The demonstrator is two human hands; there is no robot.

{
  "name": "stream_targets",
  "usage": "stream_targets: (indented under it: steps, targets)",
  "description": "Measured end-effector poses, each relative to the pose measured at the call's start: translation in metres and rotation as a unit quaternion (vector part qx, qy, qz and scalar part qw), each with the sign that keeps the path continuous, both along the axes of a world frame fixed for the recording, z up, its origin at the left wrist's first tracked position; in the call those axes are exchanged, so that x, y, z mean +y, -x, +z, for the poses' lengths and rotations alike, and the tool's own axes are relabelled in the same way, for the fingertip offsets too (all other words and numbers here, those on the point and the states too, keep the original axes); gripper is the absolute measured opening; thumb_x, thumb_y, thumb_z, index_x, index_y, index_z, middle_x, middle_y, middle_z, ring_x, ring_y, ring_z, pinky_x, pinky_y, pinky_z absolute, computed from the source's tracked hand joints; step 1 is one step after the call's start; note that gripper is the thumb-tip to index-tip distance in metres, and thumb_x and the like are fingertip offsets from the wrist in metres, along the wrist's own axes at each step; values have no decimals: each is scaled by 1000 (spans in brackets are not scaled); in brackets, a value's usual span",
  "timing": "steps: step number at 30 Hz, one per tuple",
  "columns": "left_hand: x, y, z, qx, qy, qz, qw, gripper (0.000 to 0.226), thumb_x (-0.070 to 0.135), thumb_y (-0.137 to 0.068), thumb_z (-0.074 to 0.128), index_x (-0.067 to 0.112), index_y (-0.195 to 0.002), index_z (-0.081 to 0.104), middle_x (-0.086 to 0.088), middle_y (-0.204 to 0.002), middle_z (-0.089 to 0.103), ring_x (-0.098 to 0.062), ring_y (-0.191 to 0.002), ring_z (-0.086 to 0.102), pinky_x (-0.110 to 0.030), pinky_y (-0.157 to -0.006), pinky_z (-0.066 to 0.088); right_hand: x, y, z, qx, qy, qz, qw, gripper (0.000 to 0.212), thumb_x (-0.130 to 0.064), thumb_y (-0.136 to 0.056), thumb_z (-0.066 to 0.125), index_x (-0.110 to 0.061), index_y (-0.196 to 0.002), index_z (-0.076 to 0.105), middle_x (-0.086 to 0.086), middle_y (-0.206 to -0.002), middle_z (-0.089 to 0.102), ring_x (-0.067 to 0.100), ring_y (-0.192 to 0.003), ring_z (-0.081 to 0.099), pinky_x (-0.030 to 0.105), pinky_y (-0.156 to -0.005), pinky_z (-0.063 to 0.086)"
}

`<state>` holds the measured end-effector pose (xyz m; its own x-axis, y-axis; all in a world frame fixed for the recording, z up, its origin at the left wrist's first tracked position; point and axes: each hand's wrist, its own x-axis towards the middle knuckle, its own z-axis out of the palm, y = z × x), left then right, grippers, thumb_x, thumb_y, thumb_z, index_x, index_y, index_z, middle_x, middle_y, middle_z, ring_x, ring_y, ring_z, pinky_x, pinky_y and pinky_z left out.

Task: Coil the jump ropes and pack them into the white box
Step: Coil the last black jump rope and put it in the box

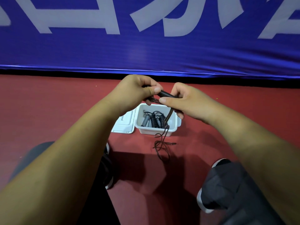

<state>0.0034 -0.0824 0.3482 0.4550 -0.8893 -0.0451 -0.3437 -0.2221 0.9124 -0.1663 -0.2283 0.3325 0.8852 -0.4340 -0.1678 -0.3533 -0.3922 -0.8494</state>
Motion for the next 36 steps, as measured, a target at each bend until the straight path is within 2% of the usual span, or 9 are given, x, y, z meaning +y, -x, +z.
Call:
stream_targets:
  steps: [3, 8, 11, 15, 22, 25, 28, 32, 36]
  targets:
    - [0, 1, 0, 20, 3, 0, 1000, 10, 15, -100, 70, 12, -104, 80, -4, -89, 78, -13, -71, 67, -22, -69, 56, -3, 1, 2, 16, -16, 4, 1000, 51, -57, -86, 83, -15, -92, 53, 14, -74, 75, 24, -62, 69, 40, -70, 48]
    - [-1, 9, -3, 29, -2, -9, 1000, 12, 13, -101, 69, 7, -104, 79, 3, -79, 75, -5, -63, 63, -16, -63, 51, -6, 5, 9, 73, -62, 26, 995, 46, -50, -87, 84, -15, -94, 56, 2, -80, 72, 19, -74, 76, 41, -70, 66]
    - [-2, 12, -5, 40, -7, -13, 999, 13, 11, -101, 68, 4, -105, 77, 6, -73, 73, -3, -61, 62, -15, -62, 50, -2, 7, 11, 99, -45, 55, 993, 43, -49, -95, 76, -10, -103, 61, -10, -58, 60, 10, -55, 60, 31, -53, 53]
    - [-5, 12, -7, 52, -11, -18, 998, 13, 9, -102, 66, 2, -104, 76, 5, -72, 73, -3, -58, 60, -15, -59, 48, -1, 10, 12, 95, -73, 84, 989, 31, -42, -96, 77, -17, -100, 61, -11, -53, 49, 10, -49, 44, 27, -49, 37]
    - [-8, 13, -9, 101, -1, 2, 995, 26, 19, -105, 63, -4, -113, 71, -5, -79, 68, -7, -61, 60, -19, -60, 51, -4, 10, 11, 83, -59, 74, 992, 25, -35, -92, 84, -17, -93, 66, -7, -57, 49, 11, -48, 44, 28, -49, 38]
    - [-12, 10, -11, 206, 28, 19, 978, 53, 46, -103, 59, -3, -121, 67, -15, -96, 71, -16, -80, 67, -28, -76, 58, -8, 10, 13, 37, -128, 39, 990, 16, -31, -94, 82, -23, -90, 69, 6, -70, 44, 15, -51, 36, 26, -49, 29]
    - [-10, 9, -16, 249, -15, -19, 968, 76, 66, -93, 59, 0, -131, 62, -19, -125, 71, -22, -109, 73, -34, -98, 58, -14, 11, 14, -2, -172, 0, 985, 8, -25, -97, 79, -26, -91, 73, 10, -78, 38, 16, -54, 31, 34, -57, 17]
    - [-5, 20, -32, 196, -119, -143, 963, 60, 45, -95, 69, 18, -147, 55, 1, -141, 67, -14, -131, 63, -40, -120, 42, -19, 10, 12, -42, -182, -37, 982, 18, -24, -97, 79, -14, -104, 66, 9, -73, 40, 16, -52, 31, 29, -53, 21]
    - [-4, 36, -31, 98, -123, -201, 967, 29, 34, -108, 58, 23, -133, 67, 0, -129, 73, -9, -125, 65, -35, -115, 44, -21, 11, 13, -69, -186, -62, 978, 18, -29, -95, 82, -20, -101, 67, 10, -75, 33, 15, -53, 32, 27, -50, 25]
